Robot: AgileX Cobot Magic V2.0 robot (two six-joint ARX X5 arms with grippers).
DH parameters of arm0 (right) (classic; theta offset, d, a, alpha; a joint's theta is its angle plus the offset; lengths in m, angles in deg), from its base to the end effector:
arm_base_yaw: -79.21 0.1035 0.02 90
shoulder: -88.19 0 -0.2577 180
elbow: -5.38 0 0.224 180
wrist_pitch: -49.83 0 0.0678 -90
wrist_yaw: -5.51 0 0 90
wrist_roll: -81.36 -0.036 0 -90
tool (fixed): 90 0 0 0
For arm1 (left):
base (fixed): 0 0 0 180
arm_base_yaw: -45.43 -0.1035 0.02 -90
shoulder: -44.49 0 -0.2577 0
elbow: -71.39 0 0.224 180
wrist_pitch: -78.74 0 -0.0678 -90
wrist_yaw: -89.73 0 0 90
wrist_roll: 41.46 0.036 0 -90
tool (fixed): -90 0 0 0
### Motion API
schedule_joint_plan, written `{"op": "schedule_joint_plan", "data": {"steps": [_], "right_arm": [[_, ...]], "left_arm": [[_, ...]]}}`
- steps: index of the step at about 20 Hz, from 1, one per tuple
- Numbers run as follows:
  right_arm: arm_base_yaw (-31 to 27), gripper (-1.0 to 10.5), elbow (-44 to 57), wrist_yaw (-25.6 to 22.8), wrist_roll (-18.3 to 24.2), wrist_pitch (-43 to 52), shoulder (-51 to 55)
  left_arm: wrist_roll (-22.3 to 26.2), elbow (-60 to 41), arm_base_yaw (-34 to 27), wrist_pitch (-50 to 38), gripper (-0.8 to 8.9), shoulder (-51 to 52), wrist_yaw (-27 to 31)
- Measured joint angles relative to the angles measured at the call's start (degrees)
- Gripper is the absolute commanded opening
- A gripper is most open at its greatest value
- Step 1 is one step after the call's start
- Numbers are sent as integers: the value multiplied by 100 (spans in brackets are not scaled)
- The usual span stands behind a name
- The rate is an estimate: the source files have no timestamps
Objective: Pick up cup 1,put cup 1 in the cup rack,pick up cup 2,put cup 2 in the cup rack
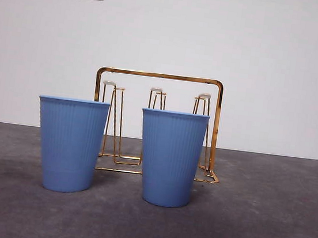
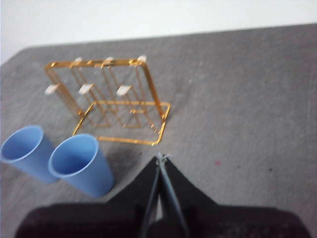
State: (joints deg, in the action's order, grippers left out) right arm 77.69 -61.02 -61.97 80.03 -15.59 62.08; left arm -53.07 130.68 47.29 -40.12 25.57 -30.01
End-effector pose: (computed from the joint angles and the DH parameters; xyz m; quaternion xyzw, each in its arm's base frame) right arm 0.0513 0.0124 0.3188 0.0564 0.2148 0.1754 0.9591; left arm 0.0389 -0.0191 0.2970 -0.1389 0.2011 -0.2488 0.9372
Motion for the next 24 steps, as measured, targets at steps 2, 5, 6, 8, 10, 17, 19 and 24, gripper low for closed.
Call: {"op": "schedule_joint_plan", "data": {"steps": [2, 5, 6, 8, 10, 17, 19, 24], "right_arm": [[0, -10, -315, 229, 79, -334, -291], [0, -10, -717, 568, 247, -901, -678], [0, -10, -824, 608, 317, -1082, -782], [0, -10, -1034, 627, 505, -1443, -992], [0, -10, -1158, 625, 664, -1681, -1141], [0, 252, -1287, 874, 848, -1777, -1384], [0, 553, -1287, 1062, 846, -1766, -1438], [79, 595, -1300, 1663, 791, -1666, -1816]], "left_arm": [[120, 269, 0, 323, -6, -179, -127], [302, 581, 0, 719, -6, -402, -197], [361, 664, 0, 824, -6, -461, -199], [476, 835, 0, 1036, -6, -586, -199], [549, 938, 0, 1115, -6, -664, -199], [605, 1128, 2, 1158, 464, -901, -588], [605, 1134, 2, 1156, 658, -981, -831], [507, 1134, 181, 942, 657, -1248, -1532]]}}
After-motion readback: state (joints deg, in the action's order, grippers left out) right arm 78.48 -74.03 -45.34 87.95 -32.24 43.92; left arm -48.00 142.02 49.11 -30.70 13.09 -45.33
